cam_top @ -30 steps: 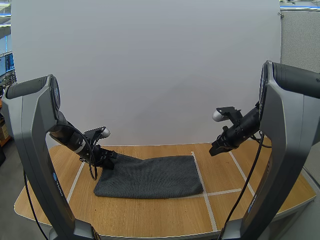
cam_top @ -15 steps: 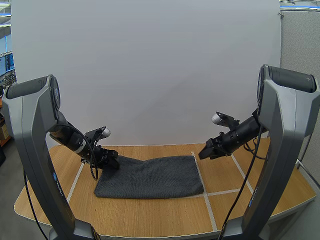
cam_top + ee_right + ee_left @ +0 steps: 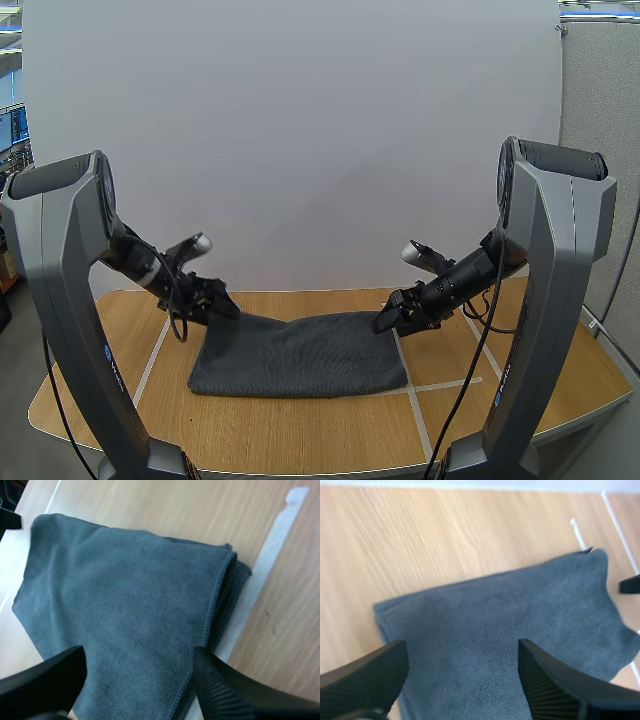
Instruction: Fold the towel
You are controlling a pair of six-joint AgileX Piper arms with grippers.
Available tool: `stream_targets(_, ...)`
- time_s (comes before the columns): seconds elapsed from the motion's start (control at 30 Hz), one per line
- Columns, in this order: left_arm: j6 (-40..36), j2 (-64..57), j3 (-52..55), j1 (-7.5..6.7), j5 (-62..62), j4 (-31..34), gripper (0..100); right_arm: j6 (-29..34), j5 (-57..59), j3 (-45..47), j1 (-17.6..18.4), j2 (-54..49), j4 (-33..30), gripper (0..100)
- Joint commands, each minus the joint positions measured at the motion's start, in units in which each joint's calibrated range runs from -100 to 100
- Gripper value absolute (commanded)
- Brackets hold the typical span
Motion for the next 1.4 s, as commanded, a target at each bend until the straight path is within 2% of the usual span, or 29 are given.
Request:
stream_targets(0.0,-2.4,-0.6,-8.4,3.51,13.6,-0.3,100,-0.3,-3.4,0.2,0.1,4.2,-0.6,100)
stream_targets(0.1,-2.4,-2.1,-8.8,4.7,13.6,-0.2,100,-0.3,-3.8,0.2,0.1,5.5,-0.8,100)
stream_targets(0.2,-2.0,-3.9,-8.8,5.15,13.6,0.5,100,-1.8,-5.8,0.2,0.1,7.0,-0.7,100)
stream_targets(0.57,-1.7,-10.0,-8.8,5.15,13.6,1.7,100,-2.3,-0.5,0.2,0.4,8.4,1.9,100)
stream_targets(0.77,-1.7,-11.7,-8.8,5.29,13.6,2.9,100,-2.2,0.9,0.2,2.0,8.4,2.2,100)
stream_targets(0.9,-1.7,-13.1,-8.8,6.29,13.6,2.9,100,-2.2,0.9,0.2,3.2,8.4,3.2,100)
stream_targets(1.03,-1.3,-14.1,-8.8,7.65,13.6,2.6,100,-2.2,0.9,0.2,3.3,8.4,3.7,100)
stream_targets(1.17,-1.3,-14.1,-8.8,8.38,13.6,2.6,100,-2.2,0.9,0.2,3.3,8.4,3.7,100)
stream_targets(1.2,-1.3,-14.1,-8.8,8.46,13.6,2.6,100,-2.2,0.9,0.2,3.3,8.4,3.7,88)
stream_targets(1.33,-1.3,-14.1,-8.8,8.6,13.6,2.6,100,-2.2,0.9,0.2,3.3,8.3,3.6,26)
stream_targets(1.37,-1.3,-14.1,-8.8,8.6,13.6,2.6,100,-2.2,0.9,0.1,3.3,8.2,3.6,14)
